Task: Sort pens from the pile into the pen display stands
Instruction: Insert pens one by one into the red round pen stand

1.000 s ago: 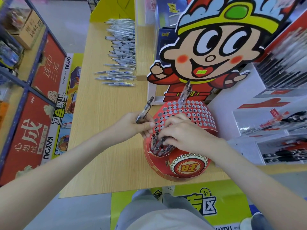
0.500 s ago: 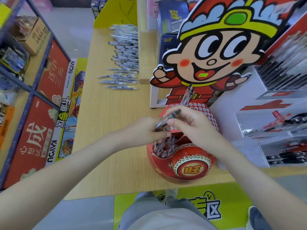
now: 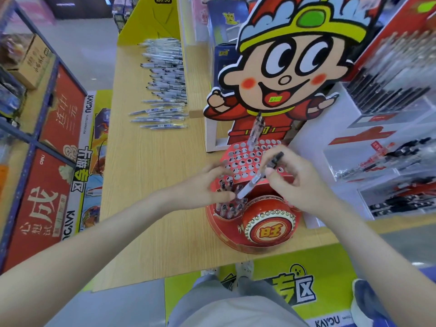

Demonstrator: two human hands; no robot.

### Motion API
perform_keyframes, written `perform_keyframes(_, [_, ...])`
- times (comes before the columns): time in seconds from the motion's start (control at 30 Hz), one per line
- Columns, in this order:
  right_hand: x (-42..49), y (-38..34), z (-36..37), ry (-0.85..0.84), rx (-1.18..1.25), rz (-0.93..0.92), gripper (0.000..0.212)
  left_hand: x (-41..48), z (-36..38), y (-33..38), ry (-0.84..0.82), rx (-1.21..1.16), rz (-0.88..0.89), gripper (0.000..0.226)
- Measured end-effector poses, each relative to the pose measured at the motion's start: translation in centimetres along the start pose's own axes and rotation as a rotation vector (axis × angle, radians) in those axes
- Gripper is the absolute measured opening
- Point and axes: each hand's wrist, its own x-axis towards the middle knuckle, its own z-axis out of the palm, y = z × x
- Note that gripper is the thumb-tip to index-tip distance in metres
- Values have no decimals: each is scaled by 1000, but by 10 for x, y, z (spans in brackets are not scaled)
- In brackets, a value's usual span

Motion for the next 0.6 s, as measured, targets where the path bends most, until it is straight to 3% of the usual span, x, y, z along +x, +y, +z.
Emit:
perform_keyframes(0.27, [6, 31, 16, -279, -537, -156, 16, -8, 2, -8, -29, -9, 150, 67])
perform_keyframes(0.43, [19, 33, 18, -286, -633, -266, 28, -10, 9, -15, -60, 5, 140, 79])
perform_keyframes(0.6, [28, 34, 20, -390, -645, -346, 28, -10, 15, -11, 8, -7, 149, 69])
